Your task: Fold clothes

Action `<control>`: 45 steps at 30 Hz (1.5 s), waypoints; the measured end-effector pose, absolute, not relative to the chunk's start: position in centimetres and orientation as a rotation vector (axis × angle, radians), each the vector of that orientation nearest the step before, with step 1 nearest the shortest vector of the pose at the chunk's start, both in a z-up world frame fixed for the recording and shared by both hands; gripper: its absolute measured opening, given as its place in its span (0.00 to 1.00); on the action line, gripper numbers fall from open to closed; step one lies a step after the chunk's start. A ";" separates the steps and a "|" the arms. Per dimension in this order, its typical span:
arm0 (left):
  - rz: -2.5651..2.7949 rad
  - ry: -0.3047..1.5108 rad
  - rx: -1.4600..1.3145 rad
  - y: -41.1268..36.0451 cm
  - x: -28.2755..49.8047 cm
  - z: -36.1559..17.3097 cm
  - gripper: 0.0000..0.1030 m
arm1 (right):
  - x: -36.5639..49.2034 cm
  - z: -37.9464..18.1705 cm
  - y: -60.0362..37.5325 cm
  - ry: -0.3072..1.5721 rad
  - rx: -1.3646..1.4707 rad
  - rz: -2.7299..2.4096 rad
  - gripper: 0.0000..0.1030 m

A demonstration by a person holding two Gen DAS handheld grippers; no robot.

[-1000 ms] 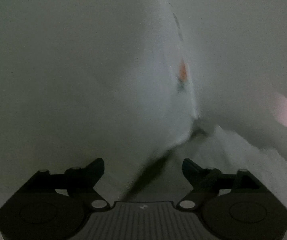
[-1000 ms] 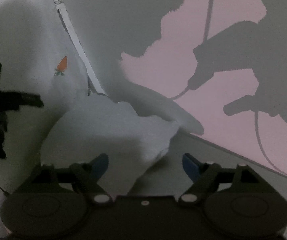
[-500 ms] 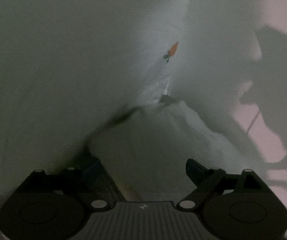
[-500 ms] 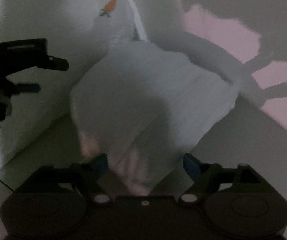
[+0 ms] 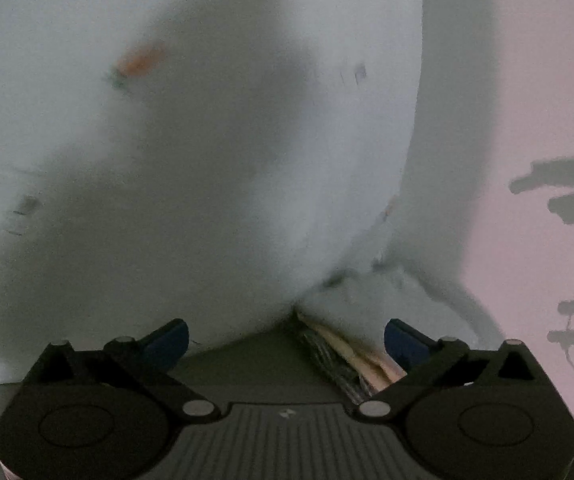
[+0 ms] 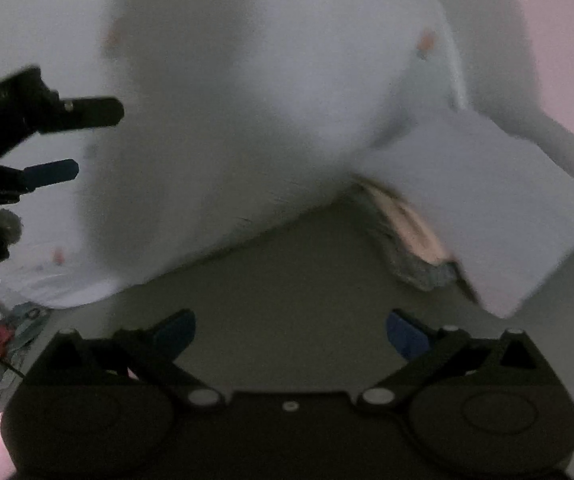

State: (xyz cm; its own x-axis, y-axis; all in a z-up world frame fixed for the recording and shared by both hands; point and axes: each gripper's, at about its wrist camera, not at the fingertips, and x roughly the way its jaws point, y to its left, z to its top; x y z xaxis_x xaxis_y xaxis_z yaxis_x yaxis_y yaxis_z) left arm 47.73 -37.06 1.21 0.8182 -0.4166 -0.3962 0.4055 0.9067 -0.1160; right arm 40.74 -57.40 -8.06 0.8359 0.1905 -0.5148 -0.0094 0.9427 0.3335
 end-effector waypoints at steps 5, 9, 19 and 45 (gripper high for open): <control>-0.412 0.309 -0.094 -29.0 38.6 3.9 1.00 | 35.0 -5.3 -50.5 0.431 0.336 0.081 1.00; -0.360 0.310 -0.077 -22.7 31.1 4.6 1.00 | 29.4 -3.1 -45.1 0.385 0.289 0.056 1.00; -0.151 0.336 -0.144 -10.5 17.9 3.2 1.00 | 15.0 1.8 -30.7 0.228 -0.077 -0.066 1.00; -0.028 0.633 -0.020 -2.1 2.2 -1.1 1.00 | 0.6 -1.5 -20.7 0.620 -0.032 0.039 1.00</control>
